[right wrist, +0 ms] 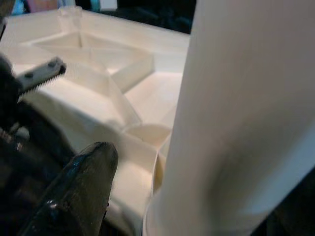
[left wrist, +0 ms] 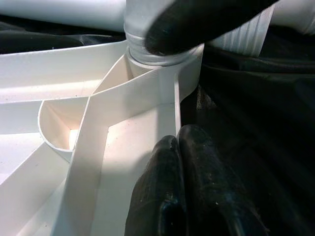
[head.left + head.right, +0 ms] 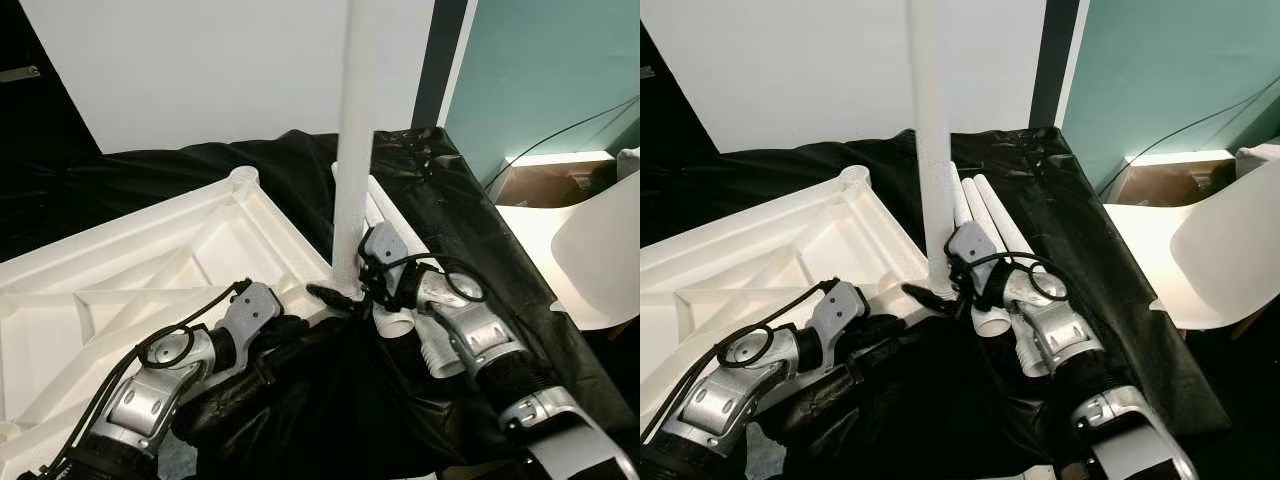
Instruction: Building children table
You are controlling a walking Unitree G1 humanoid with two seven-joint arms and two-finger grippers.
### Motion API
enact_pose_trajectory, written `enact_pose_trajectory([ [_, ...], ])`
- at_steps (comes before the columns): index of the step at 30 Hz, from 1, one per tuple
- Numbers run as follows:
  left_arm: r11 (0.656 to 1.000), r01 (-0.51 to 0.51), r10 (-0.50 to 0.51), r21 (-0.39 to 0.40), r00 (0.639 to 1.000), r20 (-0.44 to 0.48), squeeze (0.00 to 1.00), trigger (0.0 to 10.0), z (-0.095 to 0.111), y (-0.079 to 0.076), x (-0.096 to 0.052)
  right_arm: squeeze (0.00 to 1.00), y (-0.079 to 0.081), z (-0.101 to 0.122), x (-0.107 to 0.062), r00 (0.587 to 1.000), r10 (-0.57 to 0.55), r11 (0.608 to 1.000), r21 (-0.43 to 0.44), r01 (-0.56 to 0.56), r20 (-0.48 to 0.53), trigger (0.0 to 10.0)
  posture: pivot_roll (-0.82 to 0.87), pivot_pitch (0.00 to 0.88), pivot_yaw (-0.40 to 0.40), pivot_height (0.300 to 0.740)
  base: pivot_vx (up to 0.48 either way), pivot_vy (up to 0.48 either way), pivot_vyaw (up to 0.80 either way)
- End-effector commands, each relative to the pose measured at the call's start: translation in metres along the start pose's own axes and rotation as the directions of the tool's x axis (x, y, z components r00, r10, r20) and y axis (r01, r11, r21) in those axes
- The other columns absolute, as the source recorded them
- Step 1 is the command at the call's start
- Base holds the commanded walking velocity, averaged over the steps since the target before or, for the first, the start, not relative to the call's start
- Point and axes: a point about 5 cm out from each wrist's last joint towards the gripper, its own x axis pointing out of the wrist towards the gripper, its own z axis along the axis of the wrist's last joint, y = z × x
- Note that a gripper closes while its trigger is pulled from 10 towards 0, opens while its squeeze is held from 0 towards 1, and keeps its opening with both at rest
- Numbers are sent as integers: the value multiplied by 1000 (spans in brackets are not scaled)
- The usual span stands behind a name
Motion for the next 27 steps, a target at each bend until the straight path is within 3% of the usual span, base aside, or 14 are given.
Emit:
enact_pose_trajectory([
  [1, 975, 215, -218, -51, 975, -47, 0, 10000, -12, -19, 0, 0, -1, -1, 0, 998, 51, 998, -21, -51, -21, 10000, 65, 0, 8, 740, 0, 0, 0],
  [13, 978, 205, -207, -50, 977, -46, 0, 10000, -11, -19, 2, 0, -14, -5, -5, 995, 56, 996, -71, -61, -78, 10000, 60, 0, 9, 740, 0, 0, 0],
  [14, 978, 204, -207, -49, 977, -46, 0, 10000, -10, -19, 2, 0, -16, -5, -7, 995, 59, 995, -78, -66, -84, 8118, 60, 0, 9, 740, 0, 0, 0],
  [15, 978, 203, -205, -46, 978, -45, 0, 10000, -10, -18, 3, 0, -18, -5, -8, 994, 65, 994, -82, -73, -90, 2784, 61, 0, 8, 740, 0, 0, 0],
  [16, 979, 201, -203, -45, 978, -43, 0, 10000, -9, -18, 3, 0, -20, -6, -10, 993, 70, 993, -85, -79, -99, 0, 61, 0, 8, 740, 0, 0, 0],
  [27, 977, 204, -207, -56, 977, -44, 0, 10000, -10, -18, 1, 0, -20, -13, -12, 993, 51, 999, 11, -50, -102, 0, 62, 0, 11, 740, 0, 0, 0],
])
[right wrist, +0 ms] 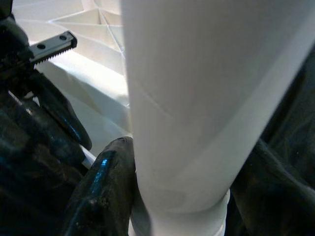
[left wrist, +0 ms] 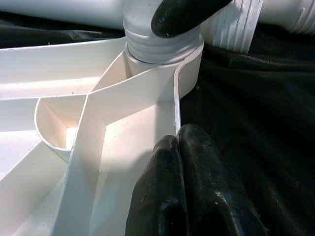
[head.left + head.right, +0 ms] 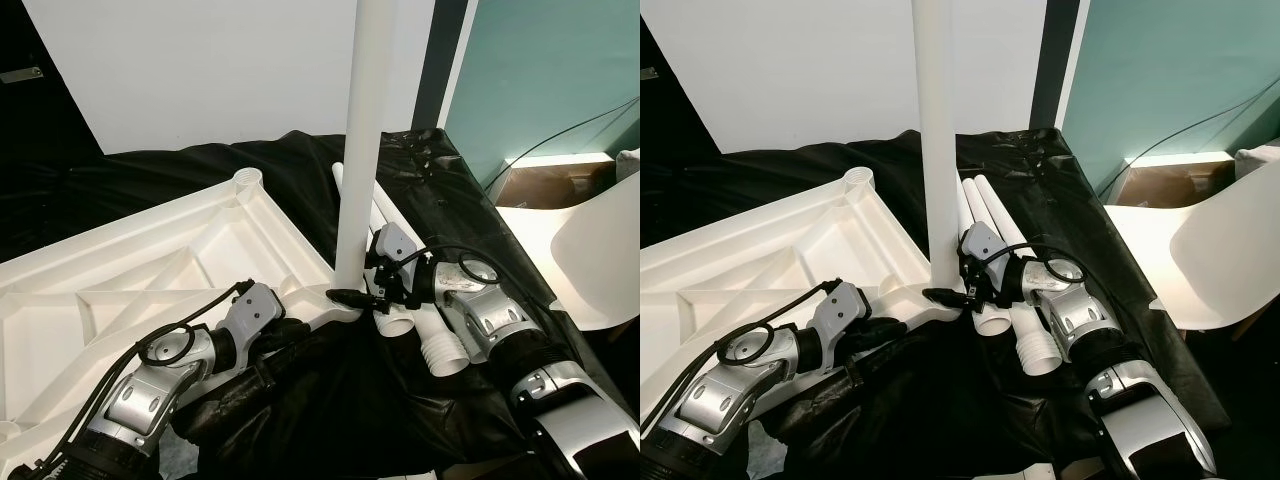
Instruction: Building children table
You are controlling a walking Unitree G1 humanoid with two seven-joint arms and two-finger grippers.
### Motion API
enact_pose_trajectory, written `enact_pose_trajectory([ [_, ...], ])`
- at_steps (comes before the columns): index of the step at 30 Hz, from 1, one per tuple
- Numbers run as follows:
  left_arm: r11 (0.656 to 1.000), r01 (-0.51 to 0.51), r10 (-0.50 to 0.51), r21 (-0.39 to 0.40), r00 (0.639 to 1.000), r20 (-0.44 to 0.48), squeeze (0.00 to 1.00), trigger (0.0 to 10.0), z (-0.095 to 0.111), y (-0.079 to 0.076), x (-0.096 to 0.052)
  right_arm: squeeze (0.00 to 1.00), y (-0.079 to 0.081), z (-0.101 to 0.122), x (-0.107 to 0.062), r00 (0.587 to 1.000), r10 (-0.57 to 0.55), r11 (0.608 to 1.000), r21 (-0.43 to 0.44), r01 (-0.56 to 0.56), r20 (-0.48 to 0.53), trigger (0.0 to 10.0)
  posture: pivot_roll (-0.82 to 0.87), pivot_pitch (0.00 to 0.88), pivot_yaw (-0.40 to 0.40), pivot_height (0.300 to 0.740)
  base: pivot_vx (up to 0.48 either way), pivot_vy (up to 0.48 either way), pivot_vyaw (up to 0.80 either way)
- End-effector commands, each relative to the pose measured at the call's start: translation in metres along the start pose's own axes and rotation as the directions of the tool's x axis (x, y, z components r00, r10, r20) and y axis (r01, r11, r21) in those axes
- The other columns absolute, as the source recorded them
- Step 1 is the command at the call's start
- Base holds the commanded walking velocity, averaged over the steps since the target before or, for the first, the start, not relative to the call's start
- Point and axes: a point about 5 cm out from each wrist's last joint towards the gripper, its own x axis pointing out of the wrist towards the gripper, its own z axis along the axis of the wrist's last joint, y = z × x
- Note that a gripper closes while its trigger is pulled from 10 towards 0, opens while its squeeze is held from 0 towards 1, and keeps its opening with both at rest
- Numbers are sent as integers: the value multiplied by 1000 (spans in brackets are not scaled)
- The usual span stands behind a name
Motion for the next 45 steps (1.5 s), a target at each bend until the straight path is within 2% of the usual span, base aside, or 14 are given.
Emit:
enact_pose_trajectory([
  [1, 984, 170, -172, -44, 984, -47, 0, 10000, -13, -17, 2, 0, -2, -8, -3, 997, -61, 998, 27, 62, -37, 0, 62, 0, 11, 740, 0, 0, 0],
  [9, 986, 162, -163, -38, 985, -46, 0, 10000, -12, -15, 2, 0, 18, -19, 16, 907, -420, 892, 187, 412, 7, 0, 61, 0, 9, 740, 0, 0, 0],
  [22, 984, 170, -172, -53, 984, -37, 0, 10000, -11, -16, 2, 0, 37, -10, 32, 878, -475, 860, 243, 449, 62, 0, 67, 0, 3, 740, 0, 0, 0],
  [24, 981, 179, -182, -74, 983, -35, 0, 10000, -12, -17, 1, 0, 36, -10, 33, 881, -469, 864, 237, 444, 57, 10000, 67, 0, 3, 740, 0, 0, 0],
  [25, 980, 182, -185, -83, 982, -33, 0, 10000, -12, -18, 1, 0, 37, -9, 33, 884, -464, 867, 233, 441, 55, 10000, 67, 0, 3, 740, 0, 0, 0],
  [26, 979, 184, -187, -92, 982, -31, 1000, 10000, -12, -18, 1, 0, 37, -9, 34, 886, -460, 870, 229, 436, 59, 10000, 66, 0, 4, 740, 0, 0, 0],
  [27, 979, 184, -187, -92, 982, -31, 1000, 10000, -12, -18, 1, 0, 37, -9, 34, 886, -460, 870, 229, 436, 59, 10000, 66, 0, 4, 740, 0, 0, 0],
  [28, 979, 183, -186, -91, 982, -28, 1000, 10000, -11, -18, 2, 725, 38, -8, 34, 883, -466, 867, 232, 441, 62, 10000, 66, 0, 4, 740, 0, 0, 0],
  [30, 983, 170, -173, -74, 985, -29, 1000, 10000, -10, -17, 4, 1000, 40, -7, 34, 880, -471, 865, 231, 446, 65, 10000, 63, 0, 5, 740, 0, 0, 0],
  [31, 985, 162, -164, -63, 986, -32, 1000, 10000, -9, -16, 5, 1000, 41, -6, 34, 880, -470, 866, 228, 445, 65, 10000, 63, 0, 5, 740, 0, 0, 0],
  [32, 988, 147, -149, -53, 988, -37, 0, 10000, -9, -15, 6, 1000, 41, -6, 34, 884, -464, 870, 221, 441, 63, 10000, 61, 0, 6, 740, 0, 0, 0],
  [33, 988, 147, -149, -53, 988, -37, 0, 10000, -9, -15, 6, 1000, 41, -6, 34, 884, -464, 870, 221, 441, 63, 10000, 61, 0, 6, 740, 0, 0, 0],
  [34, 989, 143, -144, -41, 989, -39, 0, 10000, -8, -15, 8, 0, 42, -7, 34, 891, -450, 878, 214, 429, 59, 10000, 56, 0, 8, 740, 0, 0, 0],
  [45, 997, 70, -73, -45, 994, -82, 0, 10000, -8, -10, 18, 0, 22, -7, 19, 921, -388, 914, 148, 377, 50, 10000, 47, 0, 13, 740, 0, 0, 0],
])
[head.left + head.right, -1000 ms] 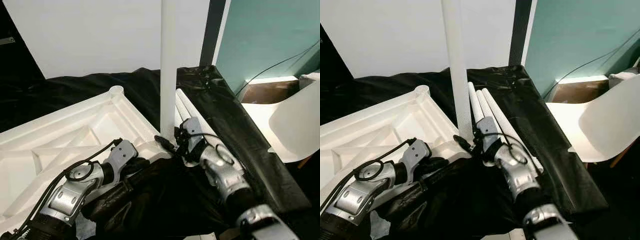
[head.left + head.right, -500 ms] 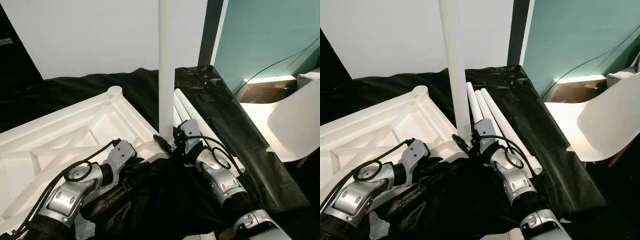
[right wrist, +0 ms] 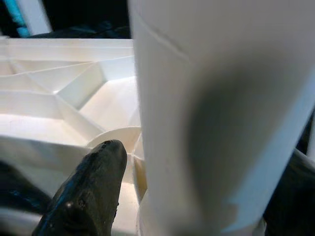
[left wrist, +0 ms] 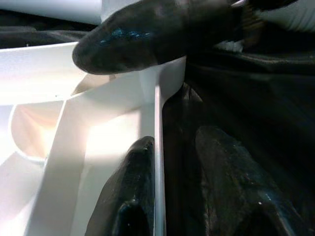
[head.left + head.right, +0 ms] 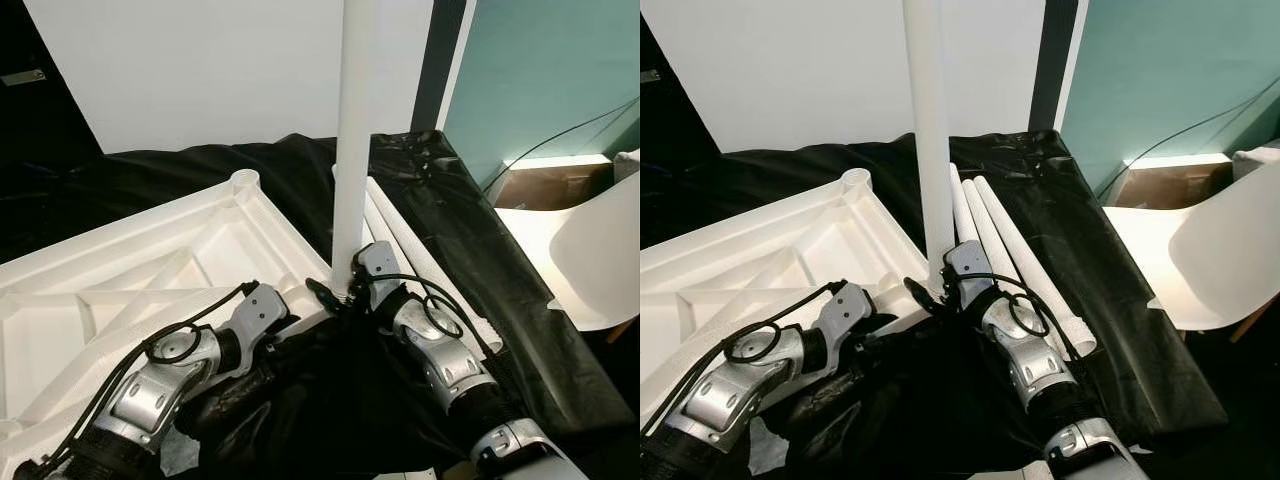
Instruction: Building children table
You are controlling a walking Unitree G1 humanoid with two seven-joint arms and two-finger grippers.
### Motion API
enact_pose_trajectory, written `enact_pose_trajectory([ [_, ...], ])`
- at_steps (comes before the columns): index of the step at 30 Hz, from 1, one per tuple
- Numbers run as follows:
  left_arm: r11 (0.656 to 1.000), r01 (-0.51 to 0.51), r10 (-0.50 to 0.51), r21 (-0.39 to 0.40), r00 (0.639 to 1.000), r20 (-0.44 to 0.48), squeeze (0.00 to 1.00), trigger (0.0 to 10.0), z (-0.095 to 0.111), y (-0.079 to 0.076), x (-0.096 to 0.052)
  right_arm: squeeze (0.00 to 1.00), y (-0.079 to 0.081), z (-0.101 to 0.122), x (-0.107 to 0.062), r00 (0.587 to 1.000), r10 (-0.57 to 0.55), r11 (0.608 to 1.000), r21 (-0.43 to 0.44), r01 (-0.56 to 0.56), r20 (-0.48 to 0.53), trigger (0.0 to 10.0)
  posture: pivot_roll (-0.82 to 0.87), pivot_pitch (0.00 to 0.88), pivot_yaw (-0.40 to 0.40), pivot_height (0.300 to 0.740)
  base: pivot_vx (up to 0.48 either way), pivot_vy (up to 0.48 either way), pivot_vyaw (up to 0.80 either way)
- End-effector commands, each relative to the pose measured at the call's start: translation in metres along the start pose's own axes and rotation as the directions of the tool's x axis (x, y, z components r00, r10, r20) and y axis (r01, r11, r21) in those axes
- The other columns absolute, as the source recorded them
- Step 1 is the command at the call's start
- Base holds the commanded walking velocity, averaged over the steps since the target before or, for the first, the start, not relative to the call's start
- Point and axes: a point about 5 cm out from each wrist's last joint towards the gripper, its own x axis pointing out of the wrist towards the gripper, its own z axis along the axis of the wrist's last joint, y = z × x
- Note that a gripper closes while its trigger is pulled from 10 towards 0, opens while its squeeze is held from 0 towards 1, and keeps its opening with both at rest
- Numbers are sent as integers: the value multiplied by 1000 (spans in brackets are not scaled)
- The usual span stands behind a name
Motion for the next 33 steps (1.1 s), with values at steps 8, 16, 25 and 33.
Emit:
enact_pose_trajectory([
  [8, 994, 100, -105, -53, 991, -89, 0, 0, -16, -13, 3, 0, -35, 7, -15, 973, 205, 968, -125, -217, -105, 8353, 44, 0, 18, 740, 0, 0, 0],
  [16, 993, 107, -111, -48, 990, -92, 0, 10000, -16, -13, 3, 0, -55, 5, -25, 938, 278, 934, -170, -315, -207, 10000, 44, 0, 18, 740, 0, 0, 0],
  [25, 993, 108, -111, -39, 988, -103, 0, 10000, -16, -15, 3, 0, -59, 3, -22, 925, 300, 925, -168, -342, -233, 745, 54, 0, 16, 740, 0, 0, 0],
  [33, 994, 102, -106, -41, 989, -105, 0, 10000, -17, -15, 1, 0, -47, -7, -23, 929, 298, 939, -107, -327, -220, 0, 63, 0, 11, 740, 0, 0, 0],
])
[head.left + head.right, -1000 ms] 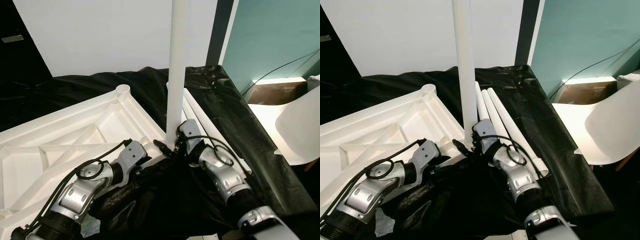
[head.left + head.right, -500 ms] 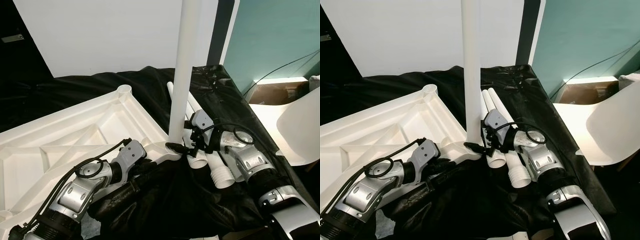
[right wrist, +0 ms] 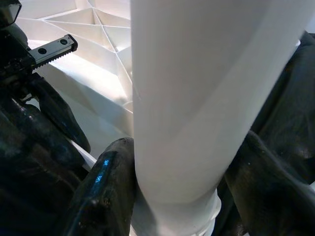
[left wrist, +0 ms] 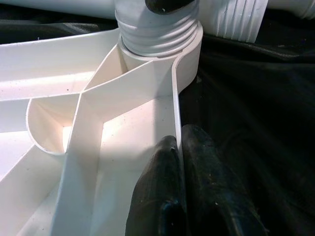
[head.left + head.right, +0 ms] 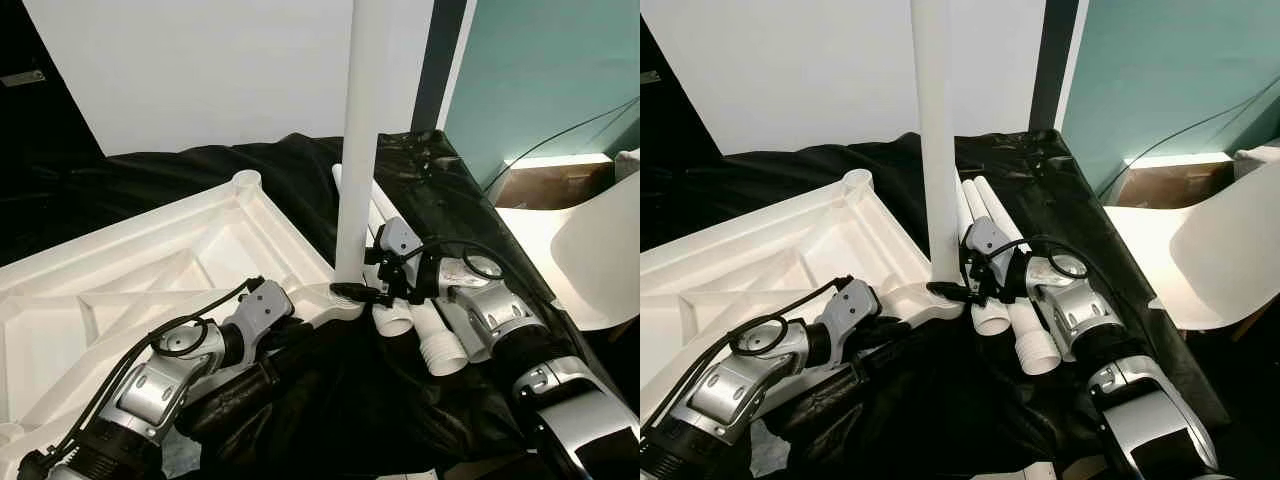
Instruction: Building children table
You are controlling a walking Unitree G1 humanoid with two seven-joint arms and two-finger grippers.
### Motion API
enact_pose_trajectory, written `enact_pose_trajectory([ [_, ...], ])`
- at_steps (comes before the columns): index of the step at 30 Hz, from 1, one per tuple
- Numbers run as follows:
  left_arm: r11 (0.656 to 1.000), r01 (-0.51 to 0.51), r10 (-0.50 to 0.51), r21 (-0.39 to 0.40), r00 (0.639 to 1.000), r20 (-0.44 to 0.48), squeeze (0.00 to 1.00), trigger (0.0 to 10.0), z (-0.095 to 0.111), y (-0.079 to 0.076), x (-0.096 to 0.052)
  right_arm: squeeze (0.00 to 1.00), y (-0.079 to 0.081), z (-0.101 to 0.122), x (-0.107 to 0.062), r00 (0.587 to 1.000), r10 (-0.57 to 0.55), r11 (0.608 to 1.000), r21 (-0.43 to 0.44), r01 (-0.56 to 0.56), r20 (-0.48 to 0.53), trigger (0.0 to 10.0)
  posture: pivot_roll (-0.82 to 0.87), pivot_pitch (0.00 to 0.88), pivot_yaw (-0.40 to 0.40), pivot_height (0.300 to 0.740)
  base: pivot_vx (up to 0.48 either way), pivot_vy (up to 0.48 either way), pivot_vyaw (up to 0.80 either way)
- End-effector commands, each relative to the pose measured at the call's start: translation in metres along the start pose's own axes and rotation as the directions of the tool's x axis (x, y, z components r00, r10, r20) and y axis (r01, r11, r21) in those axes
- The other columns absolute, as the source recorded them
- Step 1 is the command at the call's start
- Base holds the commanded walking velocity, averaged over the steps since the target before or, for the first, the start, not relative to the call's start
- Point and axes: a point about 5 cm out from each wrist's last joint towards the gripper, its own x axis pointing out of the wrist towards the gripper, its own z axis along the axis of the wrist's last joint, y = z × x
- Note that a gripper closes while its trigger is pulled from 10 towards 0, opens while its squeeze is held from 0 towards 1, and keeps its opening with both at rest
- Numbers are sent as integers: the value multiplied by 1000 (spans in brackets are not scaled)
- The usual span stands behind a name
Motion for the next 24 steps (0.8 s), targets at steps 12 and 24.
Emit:
enact_pose_trajectory([
  [12, 994, 105, -107, -35, 993, -56, 0, 10000, -14, -14, 2, 0, 23, -6, 6, 721, -678, 721, 320, 615, 141, 0, 64, 0, 16, 740, 0, 0, 0],
  [24, 994, 103, -105, -37, 993, -52, 0, 10000, -14, -15, 3, 1000, 24, 6, 23, 799, -578, 798, 319, 511, 165, 10000, 65, 0, 7, 740, 0, 0, 0],
])
